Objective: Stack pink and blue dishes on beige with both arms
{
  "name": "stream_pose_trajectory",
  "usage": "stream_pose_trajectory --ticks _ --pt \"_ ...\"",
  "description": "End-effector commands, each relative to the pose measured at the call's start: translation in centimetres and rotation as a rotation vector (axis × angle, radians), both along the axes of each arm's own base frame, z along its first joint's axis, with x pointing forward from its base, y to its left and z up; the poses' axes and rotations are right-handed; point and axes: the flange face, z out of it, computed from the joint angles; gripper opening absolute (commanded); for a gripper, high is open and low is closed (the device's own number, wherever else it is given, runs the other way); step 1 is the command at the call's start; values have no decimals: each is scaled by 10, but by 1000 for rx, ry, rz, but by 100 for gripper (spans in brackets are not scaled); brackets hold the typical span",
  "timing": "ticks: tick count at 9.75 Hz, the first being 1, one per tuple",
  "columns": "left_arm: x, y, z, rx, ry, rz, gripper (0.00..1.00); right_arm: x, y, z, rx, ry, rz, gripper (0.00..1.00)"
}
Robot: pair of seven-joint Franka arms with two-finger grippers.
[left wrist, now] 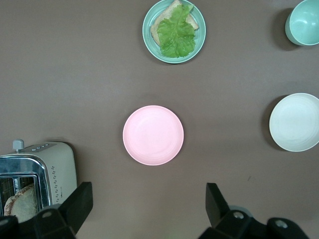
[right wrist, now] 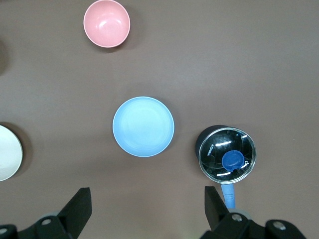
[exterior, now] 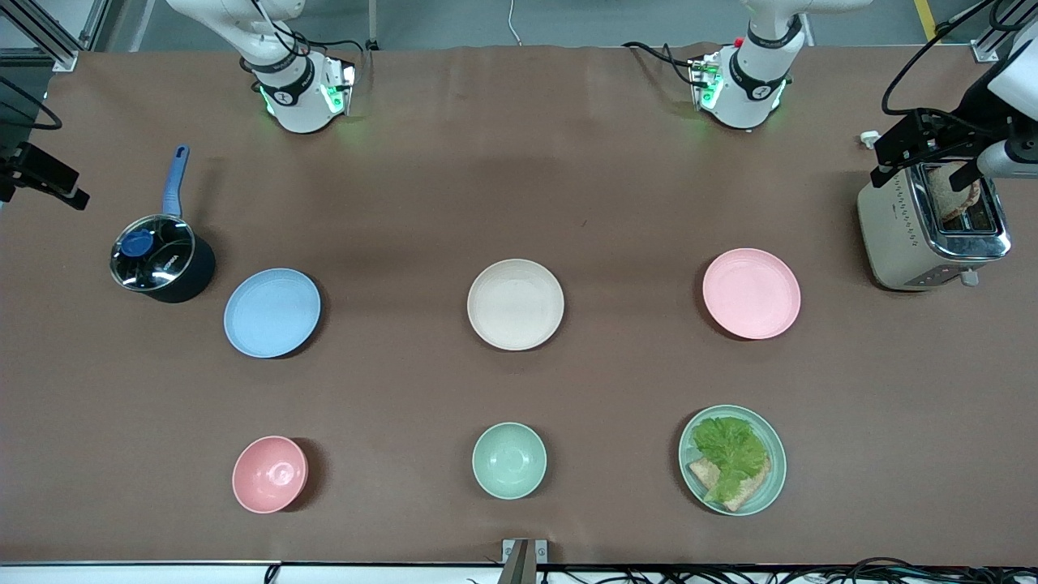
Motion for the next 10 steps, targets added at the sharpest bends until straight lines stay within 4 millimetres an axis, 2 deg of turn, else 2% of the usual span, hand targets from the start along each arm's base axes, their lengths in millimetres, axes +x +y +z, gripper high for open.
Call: stream_pose_trajectory --ticks 1,3,4,5,6,8,9,10 --pt "-3 2 -14 16 34 4 100 -5 -1 1 16 1 -9 100" --pt "0 8 -19 10 42 16 100 -3 -4 -1 15 1 0 100" --pt "5 26 -22 -8 49 31 100 4 -7 -8 1 7 3 100" --pt "10 39 -29 -40 51 59 100 18 -7 -28 4 43 5 100" --pt "20 54 -49 -43 78 77 100 28 -6 -51 28 78 4 100" --pt "51 94 -123 -85 84 27 100 53 -16 -116 100 131 -21 100" --pt "57 106 -168 -119 96 -12 100 57 -24 -155 121 129 -7 100" --pt "63 108 -221 -129 132 -89 100 55 -31 -203 126 114 32 100"
